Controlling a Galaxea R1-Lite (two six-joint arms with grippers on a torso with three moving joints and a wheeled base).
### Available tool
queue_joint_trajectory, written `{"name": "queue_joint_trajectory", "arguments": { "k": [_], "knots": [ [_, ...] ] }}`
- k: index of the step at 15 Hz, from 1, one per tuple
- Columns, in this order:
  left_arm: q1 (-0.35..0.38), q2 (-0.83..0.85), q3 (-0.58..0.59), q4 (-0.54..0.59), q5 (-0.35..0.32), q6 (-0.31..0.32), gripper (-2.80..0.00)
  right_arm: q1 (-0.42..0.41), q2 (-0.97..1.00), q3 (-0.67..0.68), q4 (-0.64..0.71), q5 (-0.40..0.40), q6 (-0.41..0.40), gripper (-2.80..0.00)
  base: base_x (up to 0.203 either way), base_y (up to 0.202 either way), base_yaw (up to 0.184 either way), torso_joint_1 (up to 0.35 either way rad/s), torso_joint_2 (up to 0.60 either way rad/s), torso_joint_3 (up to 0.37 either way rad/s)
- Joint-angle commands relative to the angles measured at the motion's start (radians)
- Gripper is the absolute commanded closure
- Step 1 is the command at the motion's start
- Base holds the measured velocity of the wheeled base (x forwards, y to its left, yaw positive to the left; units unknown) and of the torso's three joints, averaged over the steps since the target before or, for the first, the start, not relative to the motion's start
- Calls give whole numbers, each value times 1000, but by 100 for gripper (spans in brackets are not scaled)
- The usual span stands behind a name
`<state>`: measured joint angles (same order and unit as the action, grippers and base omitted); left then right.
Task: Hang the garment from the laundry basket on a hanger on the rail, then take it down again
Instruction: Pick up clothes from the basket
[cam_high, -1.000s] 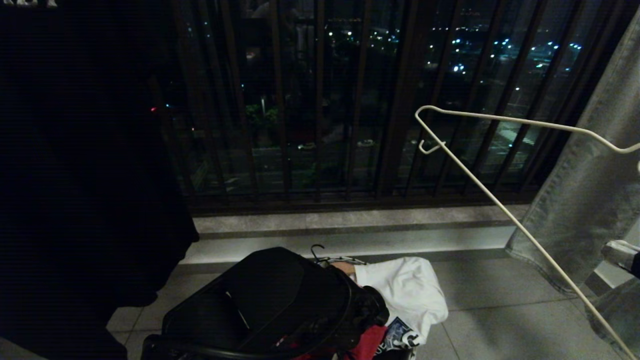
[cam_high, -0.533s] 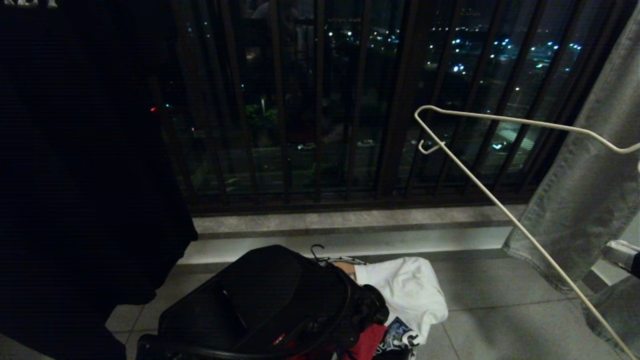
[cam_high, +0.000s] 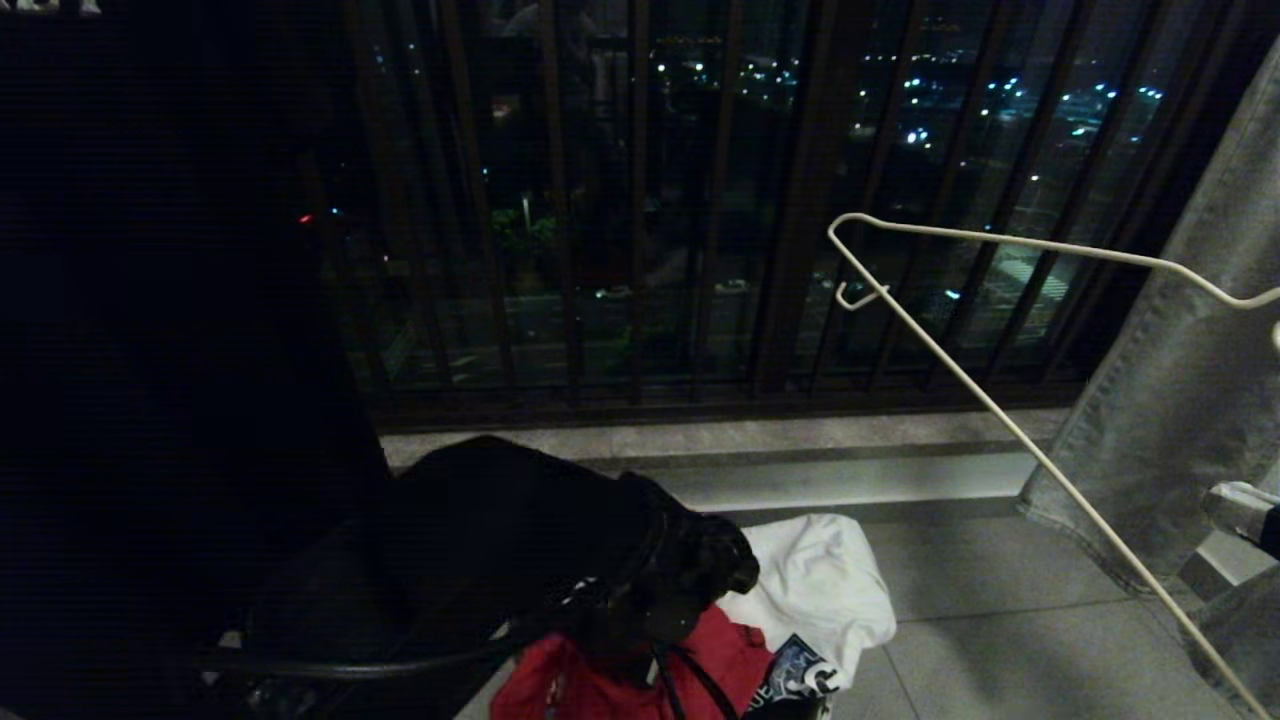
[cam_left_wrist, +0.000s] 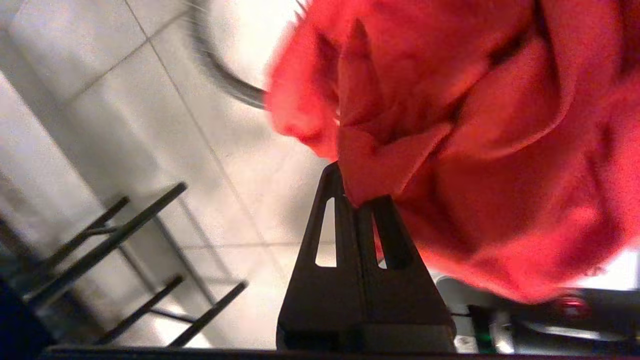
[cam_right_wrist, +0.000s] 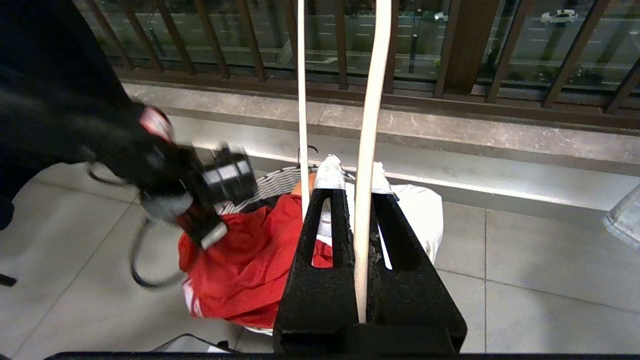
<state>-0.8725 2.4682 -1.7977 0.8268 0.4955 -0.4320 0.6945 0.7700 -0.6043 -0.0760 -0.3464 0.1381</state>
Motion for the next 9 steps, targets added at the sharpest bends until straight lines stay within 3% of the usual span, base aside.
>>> {"name": "queue_joint_trajectory", "arguments": {
  "k": [1, 9],
  "knots": [
    [19, -115, 5, 5, 3, -5, 0, 0, 2, 3, -1, -2, 2, 0, 0, 0, 0, 0, 0, 0],
    [80, -262, -86, 66, 38, 18, 0, -1, -13, 8, -1, -8, 31, 0, 0, 0, 0, 0, 0, 0]
  ]
}}
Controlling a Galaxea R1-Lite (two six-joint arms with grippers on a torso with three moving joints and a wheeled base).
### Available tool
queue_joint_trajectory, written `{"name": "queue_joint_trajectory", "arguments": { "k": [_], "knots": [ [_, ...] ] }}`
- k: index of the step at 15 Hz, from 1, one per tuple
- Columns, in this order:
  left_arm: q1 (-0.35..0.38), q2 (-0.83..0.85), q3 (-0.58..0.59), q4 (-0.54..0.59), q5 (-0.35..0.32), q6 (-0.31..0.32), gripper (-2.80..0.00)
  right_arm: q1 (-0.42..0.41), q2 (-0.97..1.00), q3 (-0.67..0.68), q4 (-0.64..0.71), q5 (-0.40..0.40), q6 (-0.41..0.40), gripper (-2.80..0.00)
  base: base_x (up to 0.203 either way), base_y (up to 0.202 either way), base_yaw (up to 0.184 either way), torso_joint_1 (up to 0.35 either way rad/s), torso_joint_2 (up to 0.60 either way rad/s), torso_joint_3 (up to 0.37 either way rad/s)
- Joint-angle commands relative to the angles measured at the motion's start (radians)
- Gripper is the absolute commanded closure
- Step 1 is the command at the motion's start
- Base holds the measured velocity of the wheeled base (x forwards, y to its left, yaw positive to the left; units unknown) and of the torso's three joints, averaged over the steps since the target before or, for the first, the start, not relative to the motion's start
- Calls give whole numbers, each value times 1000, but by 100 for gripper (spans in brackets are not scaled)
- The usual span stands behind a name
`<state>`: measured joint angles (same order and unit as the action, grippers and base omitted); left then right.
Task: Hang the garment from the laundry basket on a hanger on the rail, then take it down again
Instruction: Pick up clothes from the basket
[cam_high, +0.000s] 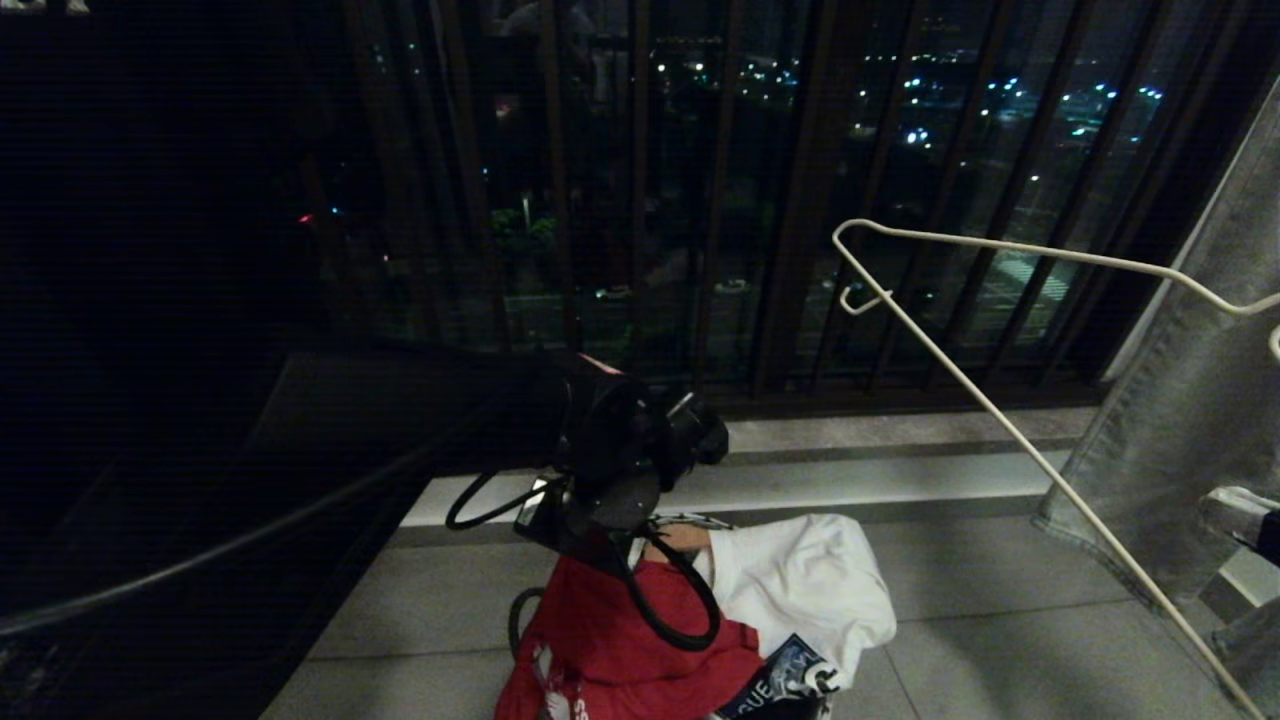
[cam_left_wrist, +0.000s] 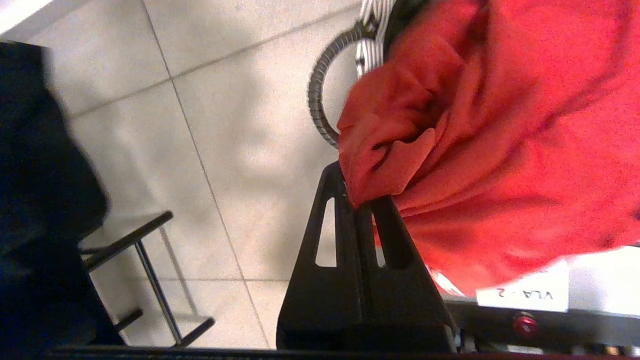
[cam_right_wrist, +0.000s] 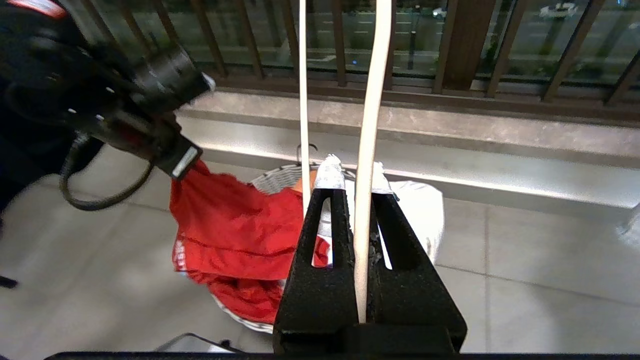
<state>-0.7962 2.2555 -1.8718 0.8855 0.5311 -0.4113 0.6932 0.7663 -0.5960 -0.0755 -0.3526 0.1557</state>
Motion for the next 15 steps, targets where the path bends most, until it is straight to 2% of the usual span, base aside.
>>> {"name": "queue_joint_trajectory", "arguments": {
  "k": [1, 5, 9, 15],
  "knots": [
    [3, -76, -9, 9, 2, -4, 0, 0, -15, -2, -1, -3, 28, 0, 0, 0, 0, 0, 0, 0],
    [0, -190, 38, 9, 1, -10, 0, 0, -16, -2, -1, -6, 39, 0, 0, 0, 0, 0, 0, 0],
    [-8, -242, -39, 3, -2, -9, 0, 0, -12, -2, -1, -7, 79, 0, 0, 0, 0, 0, 0, 0],
    [-96, -343, -66, -46, -2, -4, 0, 0, -12, -2, -3, -6, 85, 0, 0, 0, 0, 0, 0, 0]
  ]
}}
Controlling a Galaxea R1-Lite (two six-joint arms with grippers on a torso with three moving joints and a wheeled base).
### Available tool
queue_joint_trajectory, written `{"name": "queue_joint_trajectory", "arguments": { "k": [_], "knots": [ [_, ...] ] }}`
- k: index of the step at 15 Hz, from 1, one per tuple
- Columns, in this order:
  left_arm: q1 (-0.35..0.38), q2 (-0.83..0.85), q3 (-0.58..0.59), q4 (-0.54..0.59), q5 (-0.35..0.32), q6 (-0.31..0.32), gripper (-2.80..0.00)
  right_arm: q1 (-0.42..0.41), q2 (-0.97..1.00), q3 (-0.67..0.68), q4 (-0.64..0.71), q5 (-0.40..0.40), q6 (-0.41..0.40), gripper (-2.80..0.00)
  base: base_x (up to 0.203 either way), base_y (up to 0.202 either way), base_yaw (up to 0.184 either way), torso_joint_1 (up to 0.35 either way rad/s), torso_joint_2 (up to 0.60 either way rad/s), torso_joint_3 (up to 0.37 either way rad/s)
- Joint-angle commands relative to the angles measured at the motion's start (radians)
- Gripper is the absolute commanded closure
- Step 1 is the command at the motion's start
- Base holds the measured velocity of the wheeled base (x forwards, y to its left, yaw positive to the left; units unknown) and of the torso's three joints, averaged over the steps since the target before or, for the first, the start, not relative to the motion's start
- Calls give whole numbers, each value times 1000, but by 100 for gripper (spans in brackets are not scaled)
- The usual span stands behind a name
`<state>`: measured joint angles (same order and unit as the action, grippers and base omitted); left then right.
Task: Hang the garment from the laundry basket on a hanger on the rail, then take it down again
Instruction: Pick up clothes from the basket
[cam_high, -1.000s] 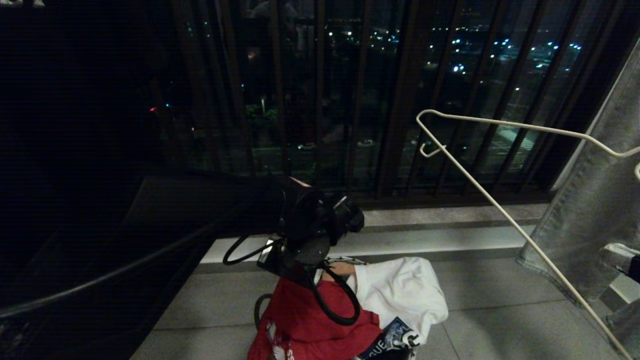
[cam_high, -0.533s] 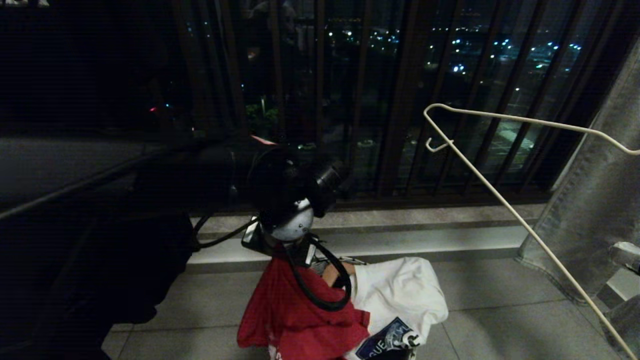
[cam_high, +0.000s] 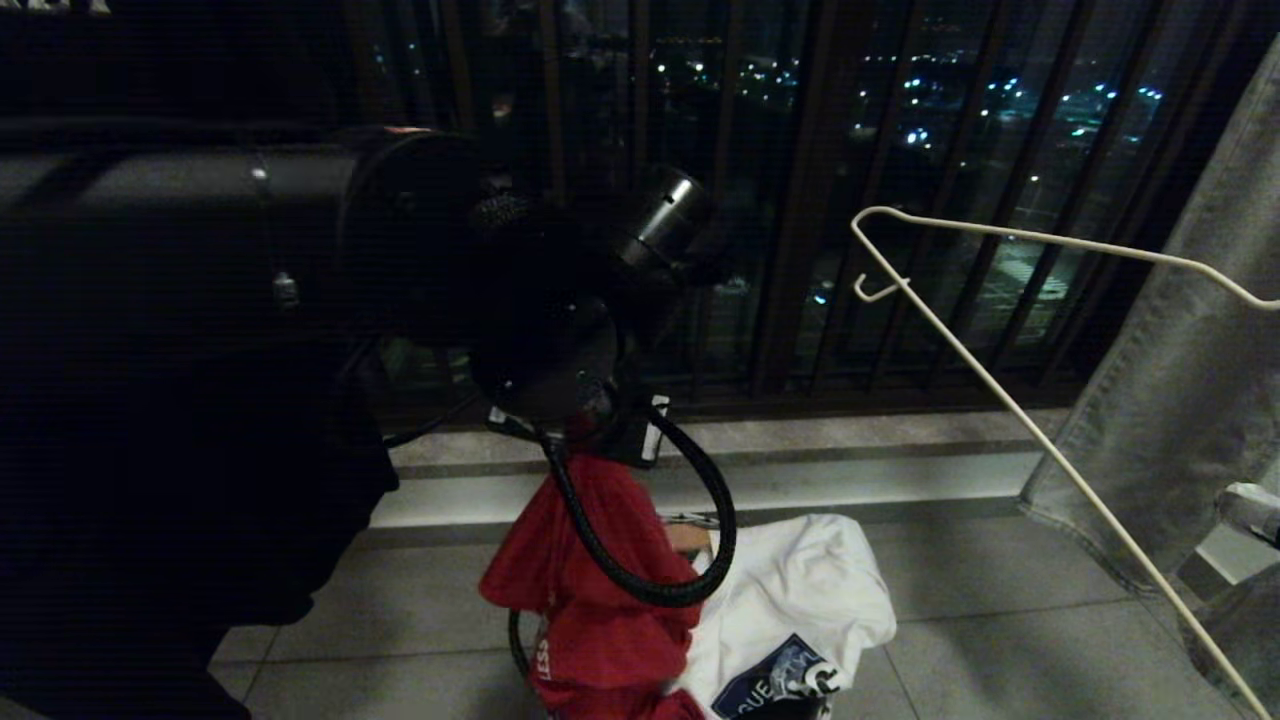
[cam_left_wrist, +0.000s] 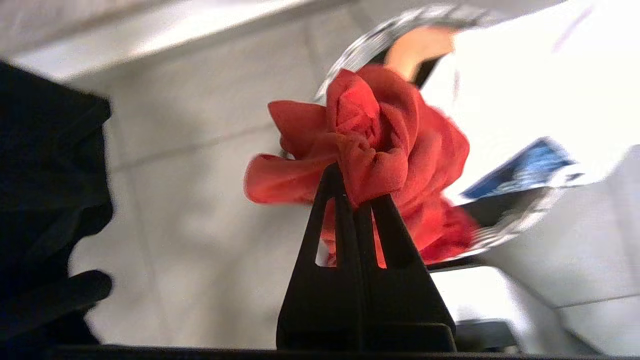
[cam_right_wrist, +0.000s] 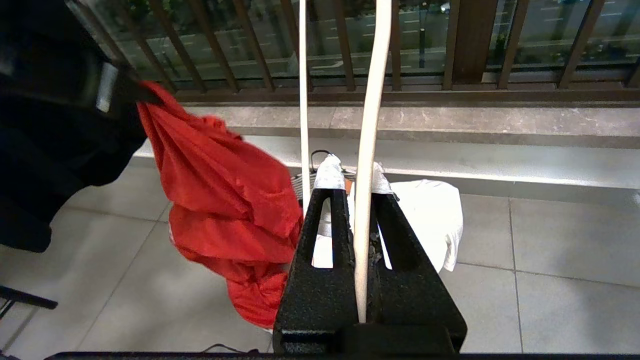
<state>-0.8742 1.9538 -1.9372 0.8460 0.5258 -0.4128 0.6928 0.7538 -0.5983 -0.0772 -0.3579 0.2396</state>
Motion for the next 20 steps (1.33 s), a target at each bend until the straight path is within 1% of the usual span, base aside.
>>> {"name": "queue_joint_trajectory", "arguments": {
  "k": [1, 4, 7, 9, 10, 11, 14, 16, 17, 19, 20],
  "knots": [
    [-22, -51, -1, -17, 3, -3, 0, 1, 0, -1, -1, -3, 1, 0, 0, 0, 0, 0, 0, 0],
    [-48, -88, 0, -53, 0, -6, 0, -1, -15, -13, -1, -6, 18, 0, 0, 0, 0, 0, 0, 0],
    [-109, -129, -2, -68, -28, -2, 0, -1, -25, -32, -3, -27, 23, 0, 0, 0, 0, 0, 0, 0],
    [-147, -153, -3, -96, -33, 1, 0, -1, -31, -37, -49, -46, 25, 0, 0, 0, 0, 0, 0, 0],
    [-160, -160, -2, -129, -52, 13, 0, -1, -31, -35, -71, -65, 23, 0, 0, 0, 0, 0, 0, 0],
    [-168, -168, -3, -142, -84, 23, 0, -1, -30, -37, -74, -71, 23, 0, 0, 0, 0, 0, 0, 0],
    [-169, -186, 11, -158, -204, 20, 0, -1, -30, -37, -76, -72, 23, 0, 0, 0, 0, 0, 0, 0],
    [-126, -177, 58, -169, -282, 17, 0, -1, -28, -35, -76, -72, 23, 0, 0, 0, 0, 0, 0, 0],
    [-99, -160, 85, -212, -337, 17, 0, -1, -30, -35, -76, -72, 23, 0, 0, 0, 0, 0, 0, 0],
    [-45, -100, 135, -335, -399, 20, 0, -1, -30, -32, -76, -71, 23, 0, 0, 0, 0, 0, 0, 0],
    [-23, -62, 144, -377, -426, 20, 0, -1, -28, -29, -76, -70, 24, 0, 0, 0, 0, 0, 0, 0]
  ]
}}
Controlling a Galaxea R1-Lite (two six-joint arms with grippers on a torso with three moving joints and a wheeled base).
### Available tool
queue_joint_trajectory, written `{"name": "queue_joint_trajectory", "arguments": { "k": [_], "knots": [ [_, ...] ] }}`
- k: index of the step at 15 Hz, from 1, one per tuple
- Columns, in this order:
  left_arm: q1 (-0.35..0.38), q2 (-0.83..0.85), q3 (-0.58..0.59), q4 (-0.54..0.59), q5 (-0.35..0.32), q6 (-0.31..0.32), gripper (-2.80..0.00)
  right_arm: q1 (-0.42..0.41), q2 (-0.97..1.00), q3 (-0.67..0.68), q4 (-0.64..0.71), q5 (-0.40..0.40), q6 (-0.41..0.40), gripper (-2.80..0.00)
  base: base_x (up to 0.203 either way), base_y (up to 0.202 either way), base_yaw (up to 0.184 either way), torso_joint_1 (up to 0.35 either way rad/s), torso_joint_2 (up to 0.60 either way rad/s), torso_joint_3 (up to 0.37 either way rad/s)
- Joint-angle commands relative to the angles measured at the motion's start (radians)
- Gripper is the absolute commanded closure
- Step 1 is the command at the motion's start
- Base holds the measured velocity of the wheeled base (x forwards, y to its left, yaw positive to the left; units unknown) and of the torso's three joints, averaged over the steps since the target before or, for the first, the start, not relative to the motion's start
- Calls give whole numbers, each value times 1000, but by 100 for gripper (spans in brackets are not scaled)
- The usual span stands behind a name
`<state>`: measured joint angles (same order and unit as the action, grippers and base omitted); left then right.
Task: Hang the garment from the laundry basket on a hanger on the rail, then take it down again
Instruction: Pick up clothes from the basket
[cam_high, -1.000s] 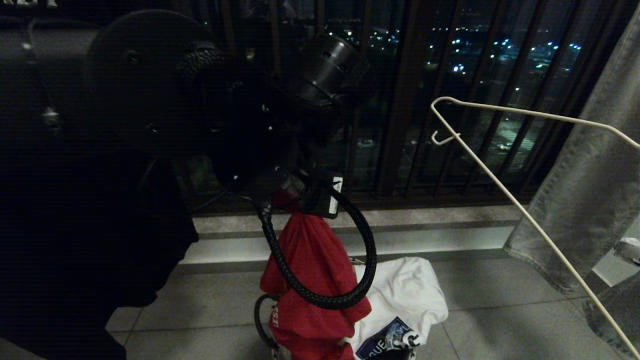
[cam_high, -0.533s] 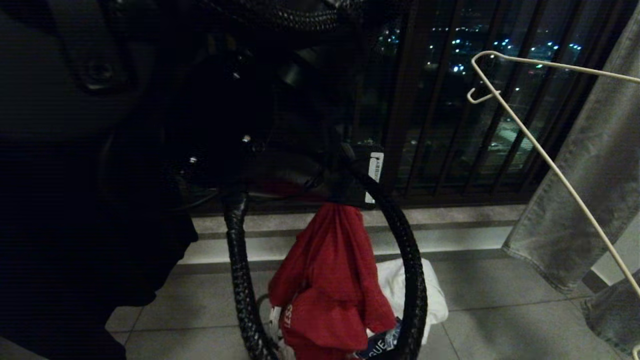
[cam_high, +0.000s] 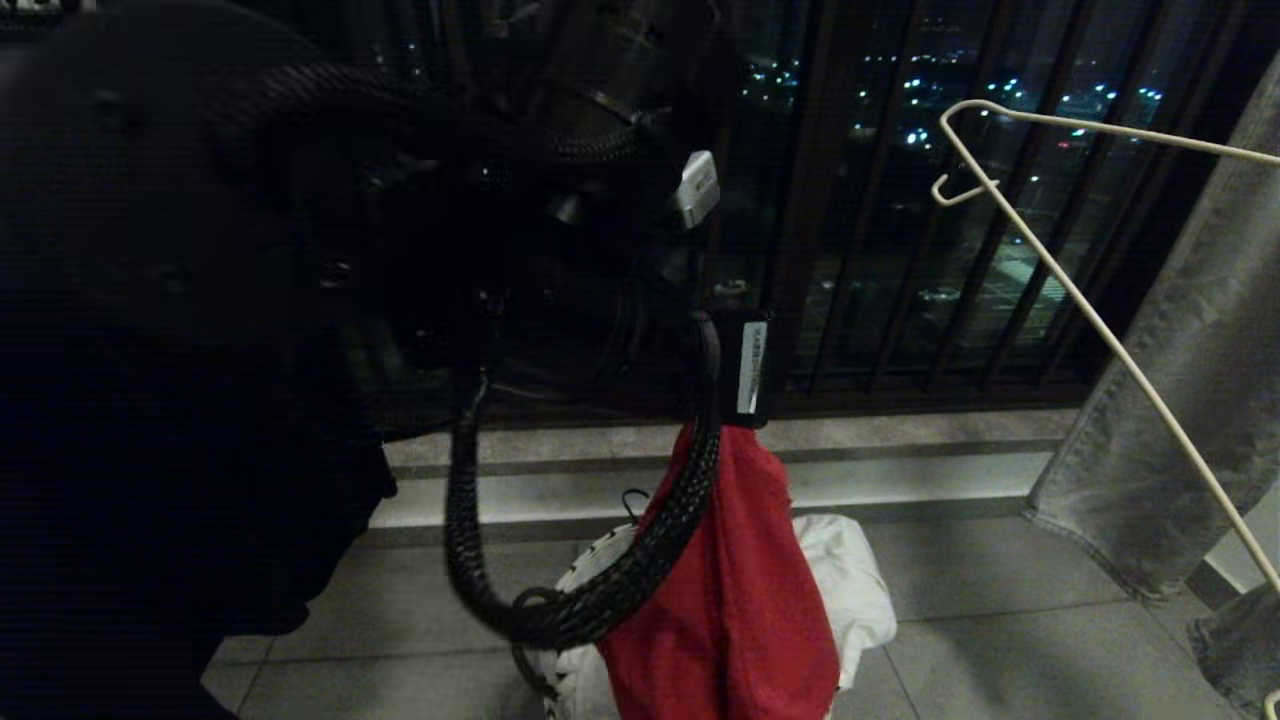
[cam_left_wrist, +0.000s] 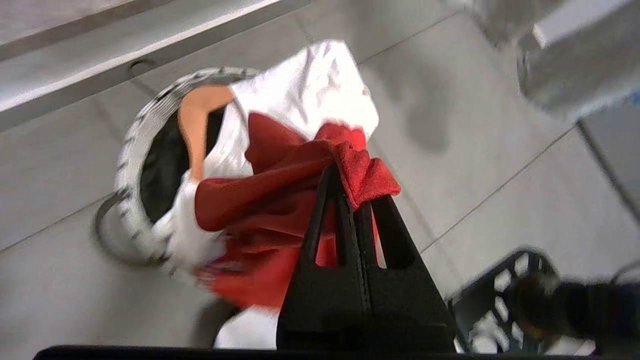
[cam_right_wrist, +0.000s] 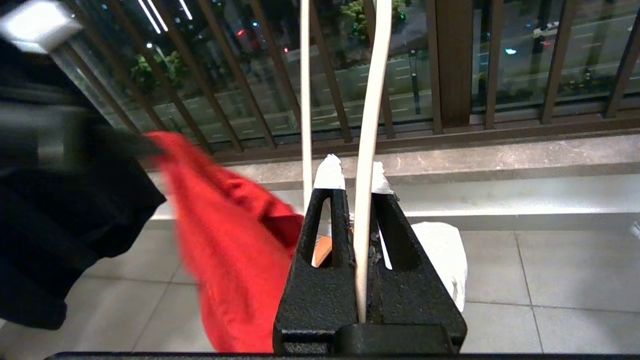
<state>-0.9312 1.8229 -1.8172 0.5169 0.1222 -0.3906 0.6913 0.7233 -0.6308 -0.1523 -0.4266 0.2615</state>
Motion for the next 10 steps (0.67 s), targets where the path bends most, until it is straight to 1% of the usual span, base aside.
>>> {"name": "queue_joint_trajectory", "arguments": {
  "k": [1, 2, 4, 7, 10],
  "knots": [
    [56, 112, 26, -76, -50, -2, 0, 1, 3, 6, -1, 0, 2, 0, 0, 0, 0, 0, 0, 0],
    [73, 152, 23, -90, -76, -2, 0, 1, 5, 8, -1, 0, 2, 0, 0, 0, 0, 0, 0, 0],
    [92, 227, -3, -104, -94, -2, 0, 1, 5, 11, -1, 0, 2, 0, 0, 0, 0, 0, 0, 0],
    [107, 309, -67, -109, -93, -5, 0, 1, 4, 14, -1, 1, 4, 0, 0, 0, 0, 0, 0, 0],
    [139, 299, -52, -106, -81, -8, 0, 1, 11, 18, -1, 3, 4, 0, 0, 0, 0, 0, 0, 0]
  ]
}}
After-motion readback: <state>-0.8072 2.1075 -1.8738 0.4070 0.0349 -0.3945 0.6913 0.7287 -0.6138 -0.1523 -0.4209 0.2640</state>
